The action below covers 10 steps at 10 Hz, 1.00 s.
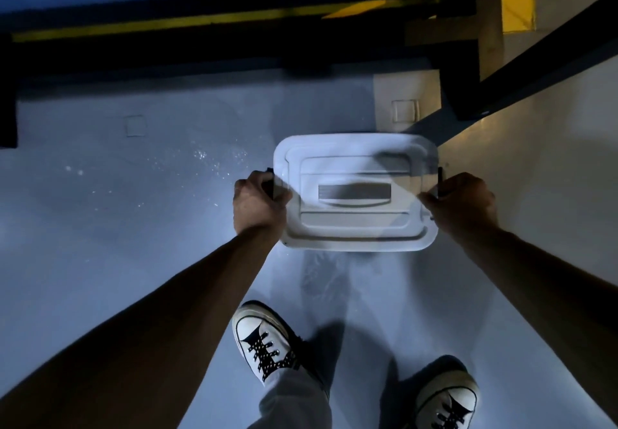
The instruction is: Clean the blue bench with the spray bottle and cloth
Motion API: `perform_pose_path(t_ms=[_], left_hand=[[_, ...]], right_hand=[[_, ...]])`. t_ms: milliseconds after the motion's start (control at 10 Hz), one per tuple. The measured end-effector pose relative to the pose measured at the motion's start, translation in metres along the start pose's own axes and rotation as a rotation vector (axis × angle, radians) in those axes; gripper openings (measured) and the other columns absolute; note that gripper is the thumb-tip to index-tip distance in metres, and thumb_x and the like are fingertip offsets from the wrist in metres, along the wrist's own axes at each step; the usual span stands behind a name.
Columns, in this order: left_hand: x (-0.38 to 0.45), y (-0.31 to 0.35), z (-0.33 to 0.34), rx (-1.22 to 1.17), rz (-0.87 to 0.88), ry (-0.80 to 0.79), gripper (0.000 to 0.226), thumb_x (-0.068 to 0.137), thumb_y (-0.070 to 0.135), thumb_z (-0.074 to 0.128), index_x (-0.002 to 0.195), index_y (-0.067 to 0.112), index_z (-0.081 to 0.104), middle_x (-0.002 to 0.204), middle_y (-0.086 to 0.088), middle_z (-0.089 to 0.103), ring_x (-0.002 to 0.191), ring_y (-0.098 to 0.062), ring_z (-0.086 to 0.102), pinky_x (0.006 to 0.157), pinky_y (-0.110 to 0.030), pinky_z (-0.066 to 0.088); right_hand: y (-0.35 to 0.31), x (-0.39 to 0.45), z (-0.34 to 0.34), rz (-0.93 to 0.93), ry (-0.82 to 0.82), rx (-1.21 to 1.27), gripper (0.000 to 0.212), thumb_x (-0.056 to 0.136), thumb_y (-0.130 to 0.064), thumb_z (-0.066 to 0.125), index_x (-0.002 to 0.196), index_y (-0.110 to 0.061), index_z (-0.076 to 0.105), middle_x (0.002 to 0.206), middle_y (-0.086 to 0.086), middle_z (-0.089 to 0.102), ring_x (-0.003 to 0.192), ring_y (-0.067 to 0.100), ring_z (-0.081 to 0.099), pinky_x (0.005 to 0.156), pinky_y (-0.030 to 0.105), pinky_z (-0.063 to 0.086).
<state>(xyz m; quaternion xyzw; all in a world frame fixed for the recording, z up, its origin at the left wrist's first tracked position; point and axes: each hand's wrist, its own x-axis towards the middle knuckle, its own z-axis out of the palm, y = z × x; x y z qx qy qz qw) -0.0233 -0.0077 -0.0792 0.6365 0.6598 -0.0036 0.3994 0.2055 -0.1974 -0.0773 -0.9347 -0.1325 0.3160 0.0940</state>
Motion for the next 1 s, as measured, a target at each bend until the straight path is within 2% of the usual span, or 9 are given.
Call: perform_pose_path(t_ms=[100,200,300,400,500,600,800,900,1000], left_hand=[[0.004,0.006,-0.007,0.079,-0.053,-0.008,0.063,0.081,0.035,0.08,0.137,0.024,0.053,0.139,-0.008,0.049,0.121,-0.032,0.06,0.096,-0.045,0.056],[0.014,0.003,-0.006,0.072,-0.159,-0.119,0.08,0.082,0.038,0.08,0.15,0.015,0.044,0.142,-0.009,0.061,0.126,-0.031,0.062,0.104,-0.042,0.053],[0.017,0.0,-0.004,0.061,-0.18,-0.169,0.051,0.076,0.045,0.076,0.116,0.013,0.071,0.109,-0.011,0.079,0.106,-0.034,0.073,0.092,-0.042,0.06],[0.01,0.002,-0.005,0.136,-0.129,-0.118,0.034,0.082,0.041,0.076,0.1,0.012,0.074,0.099,-0.01,0.079,0.099,-0.031,0.073,0.08,-0.033,0.057],[0.007,0.002,-0.002,0.152,-0.125,-0.034,0.038,0.081,0.041,0.078,0.104,0.013,0.069,0.105,-0.007,0.075,0.101,-0.031,0.07,0.081,-0.036,0.058],[0.006,-0.001,0.005,0.171,-0.092,0.023,0.038,0.08,0.045,0.075,0.1,0.014,0.067,0.104,-0.007,0.073,0.102,-0.032,0.069,0.081,-0.042,0.058],[-0.005,-0.003,0.017,0.103,-0.003,0.197,0.029,0.094,0.044,0.065,0.1,0.016,0.065,0.114,-0.008,0.068,0.102,-0.031,0.067,0.083,-0.041,0.053],[-0.012,-0.002,0.017,0.072,0.01,0.199,0.028,0.096,0.04,0.064,0.103,0.013,0.064,0.117,-0.01,0.065,0.104,-0.032,0.066,0.082,-0.041,0.051],[-0.013,-0.002,0.005,0.066,0.024,0.122,0.032,0.094,0.043,0.065,0.108,0.014,0.068,0.118,-0.01,0.069,0.107,-0.032,0.068,0.086,-0.038,0.054]], right_hand=[[-0.007,0.0,-0.008,0.064,0.002,0.048,0.062,0.079,-0.04,0.085,0.126,-0.009,0.058,0.117,0.016,0.068,0.11,0.035,0.063,0.088,0.041,0.053],[-0.009,0.002,-0.01,0.144,-0.105,0.145,0.06,0.085,-0.03,0.082,0.131,-0.002,0.056,0.108,0.015,0.067,0.076,0.021,0.062,0.069,0.029,0.046],[-0.001,0.004,-0.005,0.184,-0.15,0.227,0.034,0.087,-0.026,0.08,0.106,0.0,0.071,0.09,0.015,0.073,0.058,0.011,0.058,0.051,0.023,0.039],[0.003,-0.001,0.001,0.139,-0.085,0.242,0.03,0.085,-0.03,0.081,0.095,-0.002,0.074,0.088,0.014,0.075,0.074,0.026,0.07,0.067,0.031,0.055],[0.003,-0.003,0.007,0.109,-0.031,0.183,0.031,0.086,-0.033,0.078,0.094,-0.003,0.075,0.088,0.014,0.074,0.08,0.03,0.069,0.068,0.03,0.05],[0.006,-0.006,0.015,0.044,0.015,0.093,0.031,0.091,-0.035,0.072,0.085,-0.005,0.072,0.078,0.011,0.069,0.059,0.017,0.052,0.052,0.021,0.029],[0.011,-0.017,0.028,-0.073,0.255,0.143,0.028,0.088,-0.033,0.075,0.085,-0.004,0.075,0.084,0.015,0.076,0.068,0.026,0.065,0.07,0.025,0.039],[0.006,-0.017,0.024,-0.029,0.181,0.143,0.022,0.091,-0.032,0.073,0.087,-0.011,0.071,0.087,0.007,0.07,0.079,0.022,0.06,0.076,0.027,0.036],[0.003,-0.023,0.006,0.001,0.071,0.114,0.037,0.091,-0.038,0.074,0.109,-0.005,0.074,0.1,0.008,0.075,0.088,0.026,0.069,0.077,0.033,0.05]])
